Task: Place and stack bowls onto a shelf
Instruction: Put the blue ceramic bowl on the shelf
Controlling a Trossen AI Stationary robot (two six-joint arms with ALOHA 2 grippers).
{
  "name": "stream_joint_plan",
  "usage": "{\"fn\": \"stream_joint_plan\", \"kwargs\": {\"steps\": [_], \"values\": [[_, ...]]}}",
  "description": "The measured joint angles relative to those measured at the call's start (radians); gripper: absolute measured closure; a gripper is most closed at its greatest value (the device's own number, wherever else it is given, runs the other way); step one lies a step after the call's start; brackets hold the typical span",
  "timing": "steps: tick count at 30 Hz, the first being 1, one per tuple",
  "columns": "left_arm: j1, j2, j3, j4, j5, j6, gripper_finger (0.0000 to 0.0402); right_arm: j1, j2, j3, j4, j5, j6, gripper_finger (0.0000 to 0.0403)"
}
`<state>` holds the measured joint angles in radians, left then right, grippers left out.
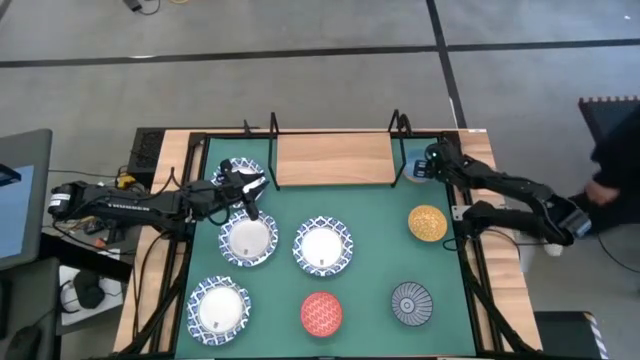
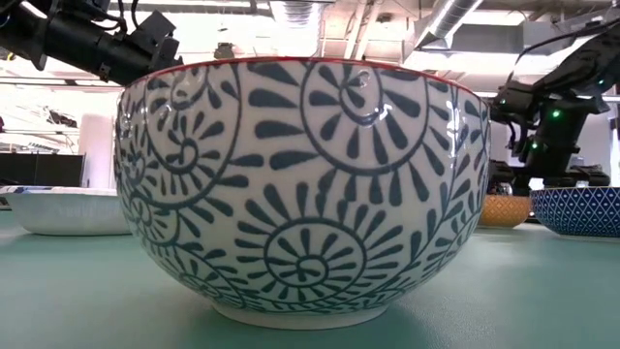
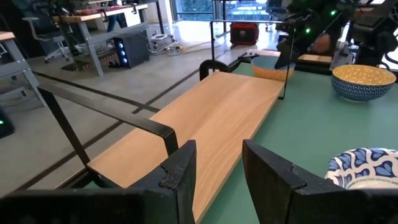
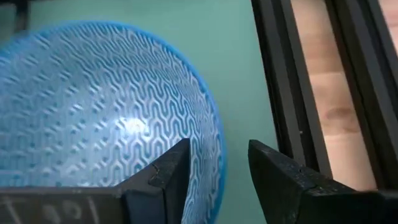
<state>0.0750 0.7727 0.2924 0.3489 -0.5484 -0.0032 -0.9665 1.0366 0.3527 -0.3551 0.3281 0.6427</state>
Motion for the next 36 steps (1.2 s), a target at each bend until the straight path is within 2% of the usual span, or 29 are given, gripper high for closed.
{"fn": "stream_joint_plan", "kwargs": {"steps": [8, 15, 18, 25, 29, 32, 36], "values": [[0.0, 0.0, 0.0, 0.0, 0.0, 0.0, 0.0285, 0.0, 0.064, 0.003, 0.035, -0.012, -0.016, 0.029], [0.0, 0.0, 0.0, 0.0, 0.002, -0.01, 0.0285, 0.012, -0.006, 0.005, 0.091, -0.018, -0.049, 0.0357], [0.0, 0.0, 0.0, 0.0, 0.002, -0.011, 0.0285, 0.017, -0.061, 0.021, 0.065, 0.035, -0.057, 0.0357], [0.0, 0.0, 0.0, 0.0, 0.002, -0.011, 0.0285, 0.096, -0.181, 0.16, -0.045, 0.403, -0.093, 0.0354], [0.0, 0.0, 0.0, 0.0, 0.002, -0.011, 0.0285, 0.162, -0.223, 0.266, 0.007, 0.55, -0.178, 0.0353], [0.0, 0.0, 0.0, 0.0, 0.002, -0.012, 0.0285, 0.212, -0.225, 0.328, 0.132, 0.558, -0.295, 0.0352], [0.0, 0.0, 0.0, 0.0, 0.002, -0.011, 0.0285, 0.27, -0.175, 0.393, 0.315, 0.437, -0.401, 0.0352]]}}
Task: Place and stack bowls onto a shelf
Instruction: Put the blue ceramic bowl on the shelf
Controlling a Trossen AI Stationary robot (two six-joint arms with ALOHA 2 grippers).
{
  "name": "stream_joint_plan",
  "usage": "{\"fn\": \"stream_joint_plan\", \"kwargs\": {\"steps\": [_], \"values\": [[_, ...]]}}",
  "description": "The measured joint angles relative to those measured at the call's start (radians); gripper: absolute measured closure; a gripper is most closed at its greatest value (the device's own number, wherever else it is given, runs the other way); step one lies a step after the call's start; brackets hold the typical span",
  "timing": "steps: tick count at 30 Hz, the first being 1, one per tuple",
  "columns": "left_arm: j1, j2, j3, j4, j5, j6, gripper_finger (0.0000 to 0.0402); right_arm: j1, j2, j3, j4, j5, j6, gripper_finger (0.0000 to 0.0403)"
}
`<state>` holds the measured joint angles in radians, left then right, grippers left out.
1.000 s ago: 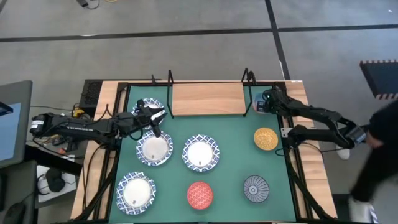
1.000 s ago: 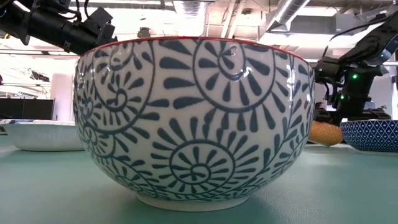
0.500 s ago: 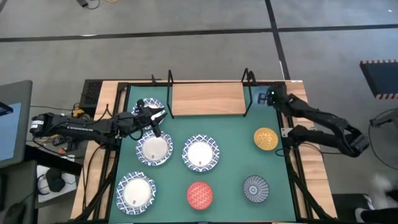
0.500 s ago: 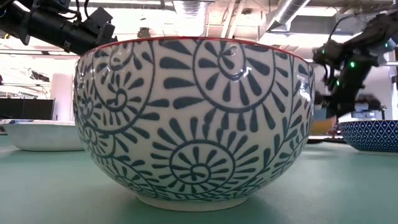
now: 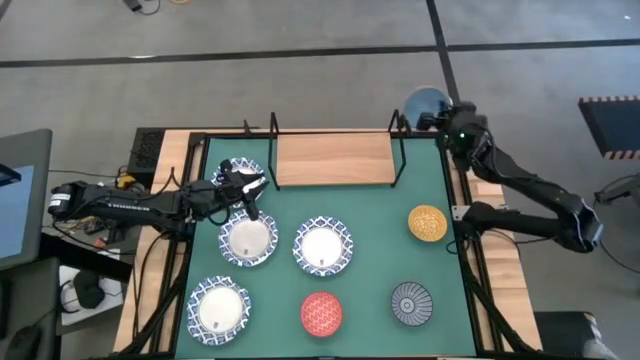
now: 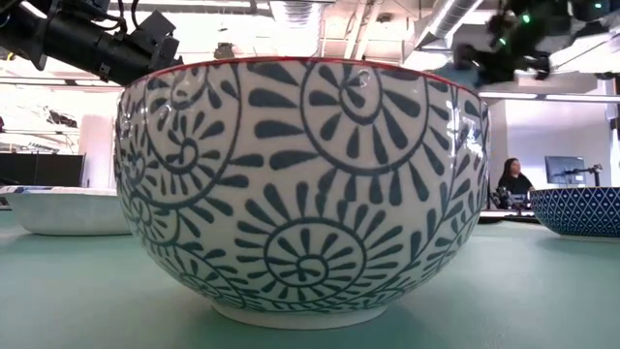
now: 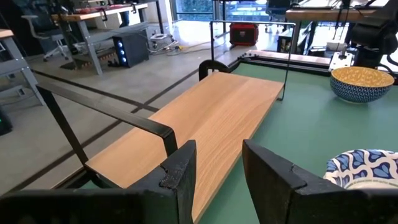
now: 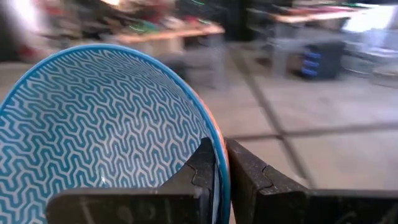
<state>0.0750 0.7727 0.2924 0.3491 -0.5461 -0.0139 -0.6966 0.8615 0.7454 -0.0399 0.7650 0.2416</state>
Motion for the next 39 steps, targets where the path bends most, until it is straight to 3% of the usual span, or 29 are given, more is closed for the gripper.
{"fn": "stream_joint_plan", "kwargs": {"steps": [4, 8, 15, 21, 27, 39], "values": [[0.0, 0.0, 0.0, 0.0, 0.0, -0.01, 0.0285, 0.055, 0.132, 0.053, 0.065, -0.147, -0.012, 0.0352], [0.0, 0.0, 0.0, 0.0, 0.0, -0.03, 0.0285, 0.108, 0.309, 0.117, 0.089, -0.228, -0.061, 0.0351], [-0.002, 0.0, 0.0, -0.037, 0.012, -0.07, 0.0285, 0.169, 0.591, 0.307, 0.005, -0.185, -0.201, 0.0351], [-0.002, 0.0, 0.0, -0.071, 0.016, -0.1, 0.0285, 0.149, 0.777, 0.468, -0.267, -0.134, -0.243, 0.0351], [-0.002, 0.0, 0.0, -0.074, 0.016, -0.099, 0.0285, 0.127, 0.881, 0.532, -0.427, -0.14, -0.242, 0.035], [-0.002, 0.0, 0.0, -0.076, 0.016, -0.101, 0.0285, 0.05, 0.923, 0.542, -0.466, -0.28, -0.201, 0.0348]]}}
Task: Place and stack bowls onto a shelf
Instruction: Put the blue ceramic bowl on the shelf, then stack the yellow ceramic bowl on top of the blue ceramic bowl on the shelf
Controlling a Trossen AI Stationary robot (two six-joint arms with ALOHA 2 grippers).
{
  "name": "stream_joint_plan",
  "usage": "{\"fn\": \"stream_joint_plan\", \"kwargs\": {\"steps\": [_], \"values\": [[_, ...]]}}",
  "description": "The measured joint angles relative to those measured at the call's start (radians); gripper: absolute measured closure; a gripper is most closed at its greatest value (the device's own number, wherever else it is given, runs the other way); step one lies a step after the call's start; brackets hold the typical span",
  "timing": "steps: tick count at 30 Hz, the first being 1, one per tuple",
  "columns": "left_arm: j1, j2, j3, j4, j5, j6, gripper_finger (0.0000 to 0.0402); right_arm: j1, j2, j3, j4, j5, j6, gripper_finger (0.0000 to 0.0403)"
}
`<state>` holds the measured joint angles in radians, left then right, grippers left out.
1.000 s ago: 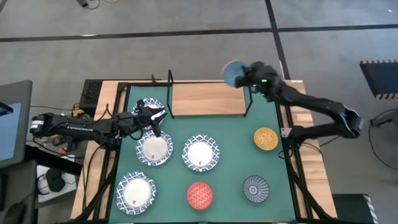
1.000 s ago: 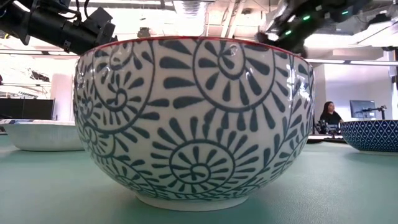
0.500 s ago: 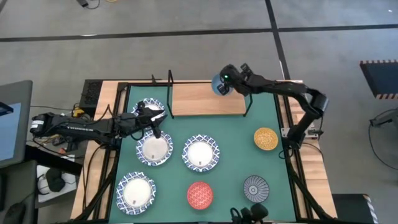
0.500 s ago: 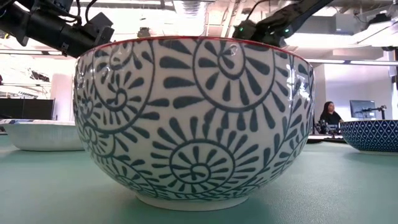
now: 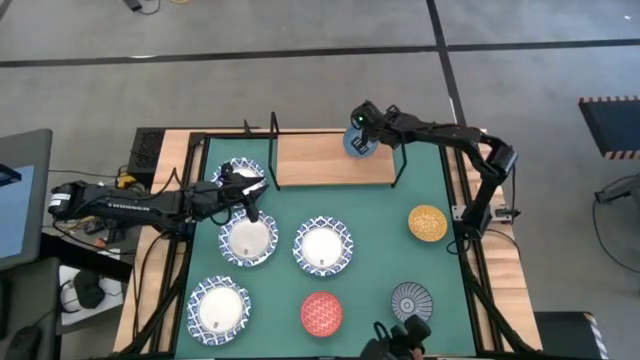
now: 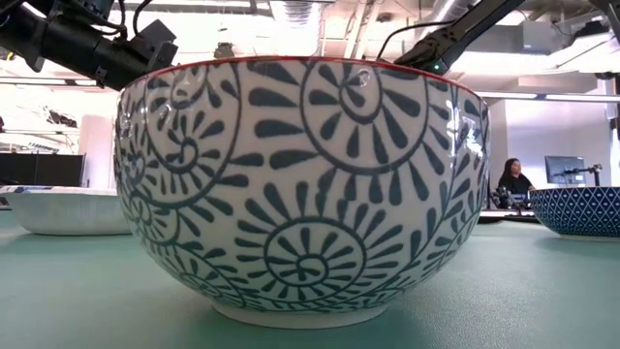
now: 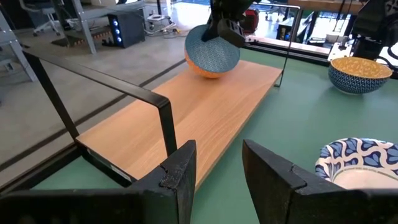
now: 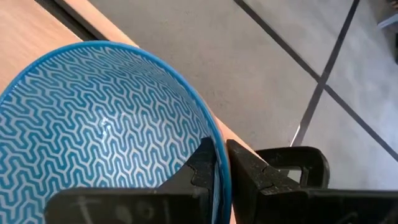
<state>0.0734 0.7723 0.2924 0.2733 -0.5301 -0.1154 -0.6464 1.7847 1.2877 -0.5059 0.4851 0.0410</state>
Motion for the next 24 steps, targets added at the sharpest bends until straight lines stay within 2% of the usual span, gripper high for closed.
{"fn": "stream_joint_plan", "kwargs": {"steps": [9, 18, 24], "values": [[0.0, 0.0, 0.0, 0.001, 0.0, -0.001, 0.0285, 0.001, -0.001, 0.002, -0.097, -0.021, -0.012, 0.0296], [0.0, 0.0, 0.0, 0.002, 0.0, -0.011, 0.0285, 0.004, -0.003, 0.005, -0.092, -0.02, -0.014, 0.0226], [0.0, 0.0, 0.0, 0.002, 0.0, -0.012, 0.0285, 0.004, -0.003, 0.005, -0.077, -0.004, -0.021, 0.0204]]}}
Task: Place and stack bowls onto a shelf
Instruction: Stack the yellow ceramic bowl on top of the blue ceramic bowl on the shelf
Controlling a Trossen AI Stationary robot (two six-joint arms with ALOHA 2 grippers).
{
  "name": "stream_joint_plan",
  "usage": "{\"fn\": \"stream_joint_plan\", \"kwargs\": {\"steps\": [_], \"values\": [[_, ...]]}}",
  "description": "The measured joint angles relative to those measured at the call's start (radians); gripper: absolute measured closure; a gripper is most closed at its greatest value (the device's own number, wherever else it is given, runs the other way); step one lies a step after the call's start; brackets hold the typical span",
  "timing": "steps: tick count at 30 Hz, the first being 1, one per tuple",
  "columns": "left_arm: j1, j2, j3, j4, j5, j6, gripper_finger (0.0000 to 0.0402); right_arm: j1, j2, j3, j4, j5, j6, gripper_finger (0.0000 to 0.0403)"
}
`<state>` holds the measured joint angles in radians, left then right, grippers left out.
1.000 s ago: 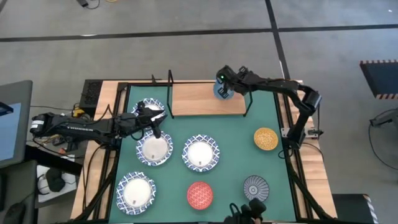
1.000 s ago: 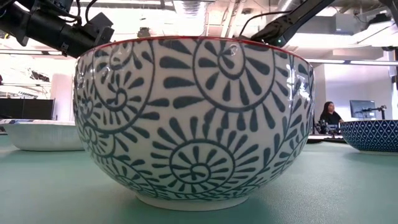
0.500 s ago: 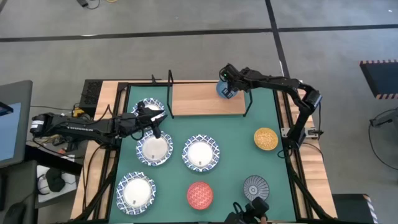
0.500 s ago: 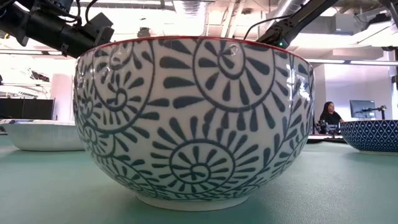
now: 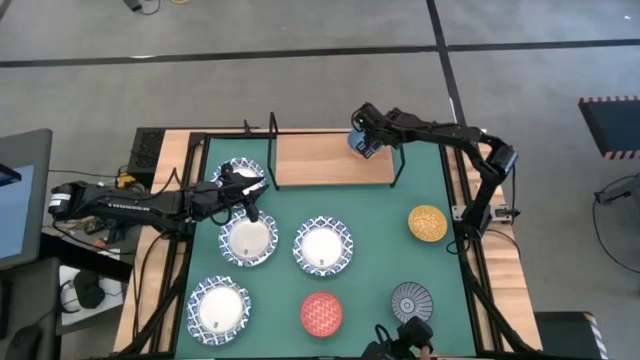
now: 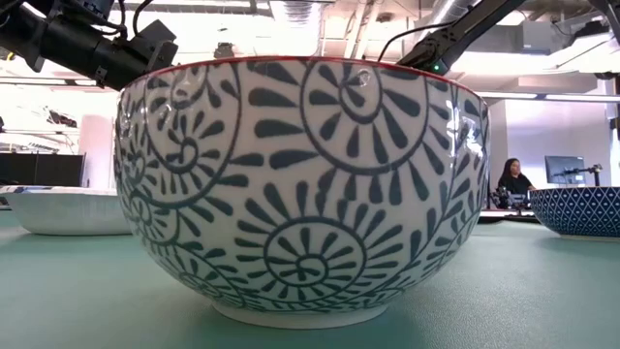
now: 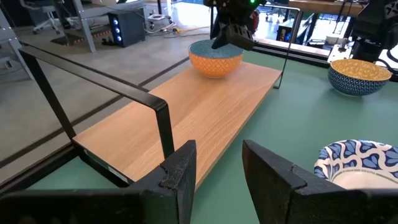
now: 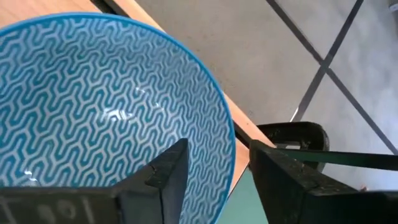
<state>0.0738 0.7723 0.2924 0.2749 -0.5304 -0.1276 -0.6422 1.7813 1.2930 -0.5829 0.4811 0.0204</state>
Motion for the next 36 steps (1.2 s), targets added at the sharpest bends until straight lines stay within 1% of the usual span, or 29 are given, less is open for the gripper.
{"fn": "stream_joint_plan", "kwargs": {"steps": [5, 8, 12, 17, 20, 26, 31, 36], "values": [[0.0, 0.0, 0.0, 0.0, 0.0, 0.0, 0.0285, 0.008, -0.011, 0.0, 0.051, 0.014, -0.048, 0.0203], [0.0, 0.0, 0.0, 0.0, 0.0, 0.009, 0.0285, 0.025, -0.037, 0.0, 0.118, 0.015, -0.092, 0.0202], [0.0, 0.0, 0.0, 0.0, 0.0, 0.01, 0.0285, 0.05, -0.092, 0.0, 0.2, 0.015, -0.143, 0.0202], [0.0, 0.0, 0.0, 0.0, 0.0, 0.01, 0.0285, 0.091, -0.187, 0.001, 0.23, 0.014, -0.171, 0.0202], [0.0, 0.0, 0.0, 0.0, 0.0, 0.01, 0.0285, 0.131, -0.25, 0.001, 0.188, -0.021, -0.142, 0.0202], [0.0, 0.0, 0.0, 0.009, 0.0, 0.01, 0.0285, 0.241, -0.355, -0.009, 0.072, -0.158, -0.035, 0.0202], [0.0, 0.0, 0.0, 0.012, 0.001, 0.004, 0.0285, 0.378, -0.386, -0.01, -0.1, -0.17, 0.029, 0.0202], [0.0, 0.0, 0.0, 0.015, 0.048, -0.029, 0.0285, 0.523, -0.388, -0.01, -0.244, -0.169, 0.116, 0.0202]]}}
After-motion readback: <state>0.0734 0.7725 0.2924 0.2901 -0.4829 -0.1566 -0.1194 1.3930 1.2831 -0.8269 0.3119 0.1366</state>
